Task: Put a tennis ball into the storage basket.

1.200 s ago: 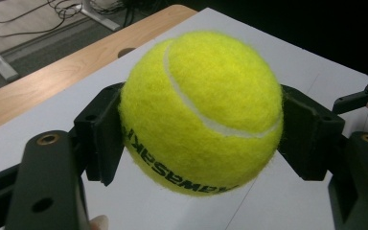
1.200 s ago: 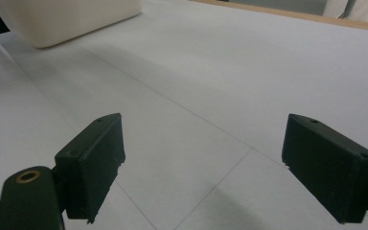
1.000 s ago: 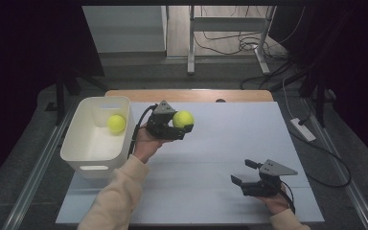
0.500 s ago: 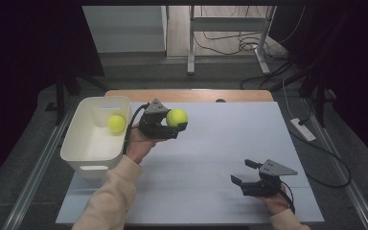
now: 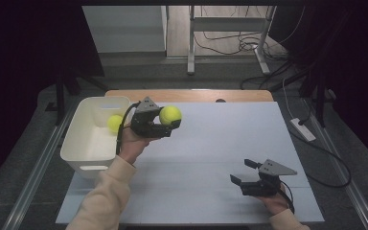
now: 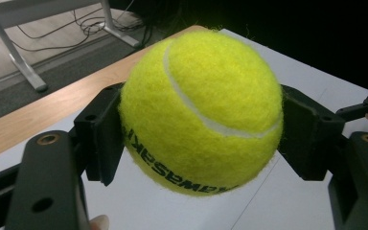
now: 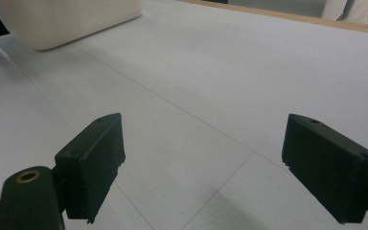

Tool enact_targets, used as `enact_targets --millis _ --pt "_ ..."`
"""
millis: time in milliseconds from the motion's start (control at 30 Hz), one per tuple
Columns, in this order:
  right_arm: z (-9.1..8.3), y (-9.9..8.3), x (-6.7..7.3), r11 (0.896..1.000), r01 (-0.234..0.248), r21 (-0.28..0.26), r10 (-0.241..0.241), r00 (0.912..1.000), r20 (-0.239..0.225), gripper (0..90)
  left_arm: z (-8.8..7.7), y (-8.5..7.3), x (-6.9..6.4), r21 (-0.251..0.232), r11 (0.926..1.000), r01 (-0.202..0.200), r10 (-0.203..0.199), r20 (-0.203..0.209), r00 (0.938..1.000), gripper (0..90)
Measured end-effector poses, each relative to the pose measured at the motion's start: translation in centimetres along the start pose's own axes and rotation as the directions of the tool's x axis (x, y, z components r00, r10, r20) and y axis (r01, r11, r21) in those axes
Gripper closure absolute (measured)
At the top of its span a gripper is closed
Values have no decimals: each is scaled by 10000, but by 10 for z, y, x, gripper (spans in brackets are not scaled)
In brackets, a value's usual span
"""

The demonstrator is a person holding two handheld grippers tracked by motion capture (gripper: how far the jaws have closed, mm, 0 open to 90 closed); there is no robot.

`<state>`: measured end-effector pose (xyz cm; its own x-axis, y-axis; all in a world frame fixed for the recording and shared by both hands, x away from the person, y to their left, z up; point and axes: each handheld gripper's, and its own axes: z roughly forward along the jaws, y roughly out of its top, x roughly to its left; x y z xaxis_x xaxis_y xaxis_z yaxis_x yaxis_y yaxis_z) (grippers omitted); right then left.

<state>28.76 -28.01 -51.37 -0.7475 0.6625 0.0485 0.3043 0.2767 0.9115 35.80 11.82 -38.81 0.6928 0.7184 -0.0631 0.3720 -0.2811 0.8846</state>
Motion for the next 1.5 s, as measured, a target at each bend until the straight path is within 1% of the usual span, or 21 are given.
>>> enact_targets --millis 167,333,533,700,867,967,1100,1300,1500 --pt "1 1 1 10000 -3 -1 3 10000 -10 147 -9 3 4 -112 9999 -19 17 -165 9999 271" --pt "3 2 1 9998 -176 -72 176 9998 -18 147 -16 4 9 -176 9998 32 -36 -256 9997 271" --pt "3 2 1 9998 -182 -28 182 9998 34 146 -23 3 15 -260 9996 105 -115 -381 9992 271" --pt "2 3 2 9998 -190 -9 190 9998 107 146 -31 3 21 -482 9986 227 -250 -469 9986 271" --pt "1 3 2 9998 -180 -15 180 9998 115 146 -37 3 24 -560 9982 237 -271 -611 9978 271" --pt "2 3 2 9998 -189 -22 190 9997 124 146 -43 2 29 -662 9972 351 -398 -707 9967 271" --pt "2 3 2 9998 -175 -32 175 9998 133 146 -48 2 33 -680 9970 373 -434 -896 9950 271" --pt "2 3 2 9998 -170 -34 170 9998 124 146 -58 0 43 -707 9961 535 -621 -1263 9900 271" --pt "2 3 2 9998 -173 -27 173 9998 116 146 -65 0 50 -749 9953 608 -713 -1473 9865 271"
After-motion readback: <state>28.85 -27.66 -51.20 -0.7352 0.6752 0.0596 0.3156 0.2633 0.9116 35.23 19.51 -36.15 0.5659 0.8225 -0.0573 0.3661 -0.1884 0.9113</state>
